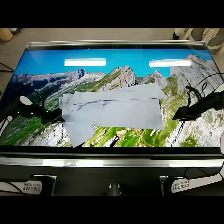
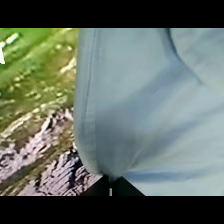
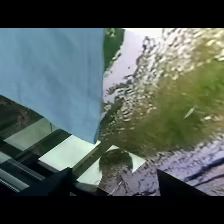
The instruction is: Fold the shirts.
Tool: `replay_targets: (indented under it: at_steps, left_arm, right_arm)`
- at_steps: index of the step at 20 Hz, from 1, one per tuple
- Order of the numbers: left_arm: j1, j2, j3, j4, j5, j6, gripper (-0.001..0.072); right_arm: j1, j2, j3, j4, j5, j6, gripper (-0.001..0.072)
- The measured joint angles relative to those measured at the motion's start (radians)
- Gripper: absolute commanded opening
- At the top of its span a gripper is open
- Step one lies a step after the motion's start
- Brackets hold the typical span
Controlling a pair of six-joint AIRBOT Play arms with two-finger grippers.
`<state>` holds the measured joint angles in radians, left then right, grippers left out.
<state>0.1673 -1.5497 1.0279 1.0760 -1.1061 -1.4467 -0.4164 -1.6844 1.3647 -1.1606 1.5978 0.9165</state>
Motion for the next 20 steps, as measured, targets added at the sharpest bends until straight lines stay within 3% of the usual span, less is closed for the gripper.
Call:
replay_targets:
  at_steps: [7,8,9,11,16,20]
  left_arm:
    - [-0.006,0.060,0.002,-0.013,0.020,0.000,0.0029]
    - [-0.006,0.069,0.002,-0.013,0.020,0.000,0.0029]
    - [-0.006,0.080,0.002,-0.014,0.020,0.000,0.0029]
    - [-0.006,0.097,0.002,-0.014,0.021,0.000,0.0029]
    - [-0.007,0.167,0.013,-0.014,0.020,0.008,0.0027]
    - [-0.008,0.348,0.166,-0.014,0.019,0.008,0.0027]
  right_arm:
    - [0.106,0.008,-0.227,0.083,-0.135,-0.032,0.0595]
    - [0.117,0.008,-0.240,0.105,-0.158,-0.034,0.0529]
    - [0.129,0.007,-0.251,0.124,-0.190,-0.034,0.0403]
    - [0.149,0.005,-0.265,0.150,-0.283,-0.026,0.0016]
    - [0.168,0.048,-0.257,0.150,-0.430,-0.004,0.0017]
    - [0.162,0.234,-0.084,0.145,-0.406,-0.072,0.0018]
